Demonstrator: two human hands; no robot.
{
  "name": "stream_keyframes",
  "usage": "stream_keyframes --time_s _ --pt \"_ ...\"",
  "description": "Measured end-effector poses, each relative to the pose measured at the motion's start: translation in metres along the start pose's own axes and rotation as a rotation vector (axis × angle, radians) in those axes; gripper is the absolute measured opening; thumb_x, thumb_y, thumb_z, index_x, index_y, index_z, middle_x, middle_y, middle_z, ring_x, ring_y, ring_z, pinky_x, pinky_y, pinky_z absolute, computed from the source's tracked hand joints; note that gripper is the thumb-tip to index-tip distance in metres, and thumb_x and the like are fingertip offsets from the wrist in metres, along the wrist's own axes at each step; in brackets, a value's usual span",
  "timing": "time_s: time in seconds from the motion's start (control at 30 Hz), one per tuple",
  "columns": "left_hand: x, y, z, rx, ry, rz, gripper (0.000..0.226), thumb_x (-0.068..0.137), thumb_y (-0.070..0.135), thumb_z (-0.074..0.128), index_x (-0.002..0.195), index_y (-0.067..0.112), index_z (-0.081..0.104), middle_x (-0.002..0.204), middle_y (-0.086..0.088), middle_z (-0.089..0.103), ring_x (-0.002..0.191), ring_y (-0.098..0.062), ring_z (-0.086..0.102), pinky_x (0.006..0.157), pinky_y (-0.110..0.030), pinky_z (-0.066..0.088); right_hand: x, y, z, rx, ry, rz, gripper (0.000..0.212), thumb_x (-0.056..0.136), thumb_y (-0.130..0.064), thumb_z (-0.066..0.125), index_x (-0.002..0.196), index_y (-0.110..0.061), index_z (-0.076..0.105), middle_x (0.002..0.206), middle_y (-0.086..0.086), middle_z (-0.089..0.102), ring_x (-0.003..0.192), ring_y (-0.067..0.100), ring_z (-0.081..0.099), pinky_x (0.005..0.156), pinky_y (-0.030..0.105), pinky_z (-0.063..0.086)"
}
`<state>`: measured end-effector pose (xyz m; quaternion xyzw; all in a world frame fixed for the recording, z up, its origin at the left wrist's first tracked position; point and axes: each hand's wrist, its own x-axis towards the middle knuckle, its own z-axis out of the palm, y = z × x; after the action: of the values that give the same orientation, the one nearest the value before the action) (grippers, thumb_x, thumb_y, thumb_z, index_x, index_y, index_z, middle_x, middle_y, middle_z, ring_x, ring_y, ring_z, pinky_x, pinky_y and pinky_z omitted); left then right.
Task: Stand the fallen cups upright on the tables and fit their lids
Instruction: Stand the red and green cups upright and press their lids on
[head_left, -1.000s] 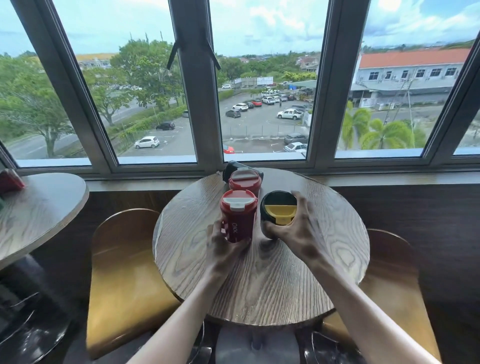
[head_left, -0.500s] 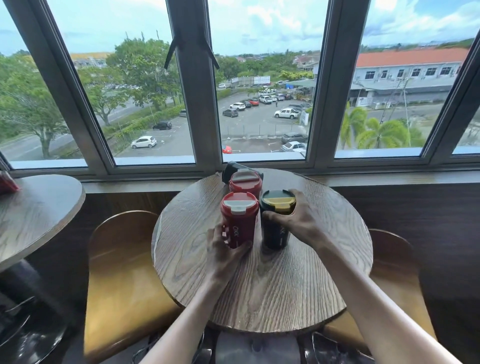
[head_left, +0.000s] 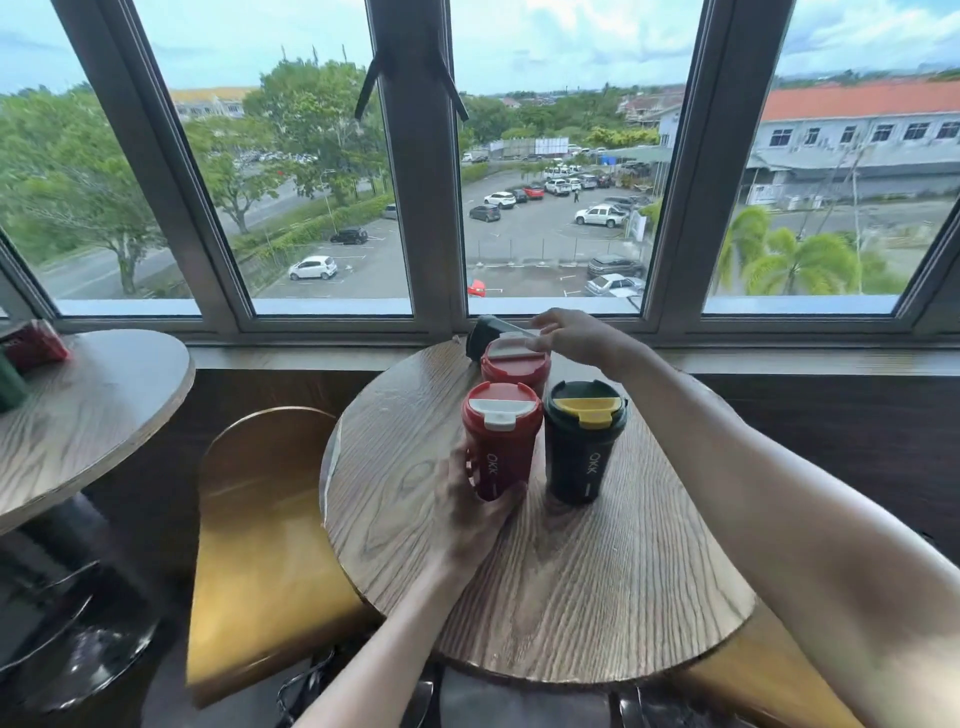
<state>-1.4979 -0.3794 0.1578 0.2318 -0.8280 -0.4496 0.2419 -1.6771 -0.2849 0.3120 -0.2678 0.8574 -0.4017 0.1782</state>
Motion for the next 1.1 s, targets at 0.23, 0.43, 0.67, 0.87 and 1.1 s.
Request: stream_keyframes --time_s 0.23,0.43,0.67,0.87,1.1 --pt "0.0 -0.002 0.002 -0.057 0.038 0.019 0.071 0.066 0.026 0.087 0.127 0.017 0.051 0.109 -0.001 0.055 0.095 -0.01 0.055 0.068 0.003 0.037 0.033 0.017 0.002 0.155 -0.264 0.117 0.05 0.088 -0.023 0.066 0.134 -0.015 0.05 0.134 0.012 0.057 0.11 0.024 0.056 0.099 0.039 0.045" --pt "0.001 -0.002 0.001 -0.057 0.042 0.016 0.074 0.064 0.033 0.086 0.128 0.023 0.051 0.109 0.003 0.057 0.096 -0.009 0.056 0.066 -0.003 0.038 0.037 0.022 0.003 0.183 -0.253 0.083 0.054 0.079 -0.023 0.075 0.129 -0.013 0.055 0.124 0.015 0.062 0.114 0.031 0.059 0.096 0.042 0.05" --pt "0.0 -0.001 -0.001 -0.06 0.032 0.021 0.074 0.065 0.036 0.086 0.128 0.025 0.048 0.112 0.002 0.058 0.099 -0.01 0.058 0.067 -0.004 0.038 0.037 0.018 0.008 0.189 -0.236 0.073 0.05 0.081 -0.025 0.073 0.125 -0.013 0.055 0.123 0.017 0.06 0.116 0.034 0.058 0.099 0.048 0.049" --pt "0.0 0.001 -0.003 -0.087 0.019 0.032 0.077 0.065 0.033 0.086 0.131 0.023 0.048 0.114 0.001 0.057 0.099 -0.009 0.057 0.067 -0.002 0.039 0.034 0.014 0.01 0.209 -0.251 0.07 0.032 0.084 -0.021 0.071 0.112 -0.016 0.057 0.119 0.018 0.061 0.101 0.028 0.061 0.099 0.048 0.051" --pt "-0.002 0.002 -0.004 -0.086 0.008 0.038 0.079 0.064 0.042 0.086 0.13 0.022 0.047 0.111 0.002 0.054 0.103 -0.013 0.055 0.079 -0.019 0.044 0.036 0.011 0.012 0.161 -0.28 0.066 0.049 0.081 -0.021 0.074 0.124 -0.012 0.052 0.112 0.013 0.059 0.096 0.023 0.059 0.092 0.04 0.052"
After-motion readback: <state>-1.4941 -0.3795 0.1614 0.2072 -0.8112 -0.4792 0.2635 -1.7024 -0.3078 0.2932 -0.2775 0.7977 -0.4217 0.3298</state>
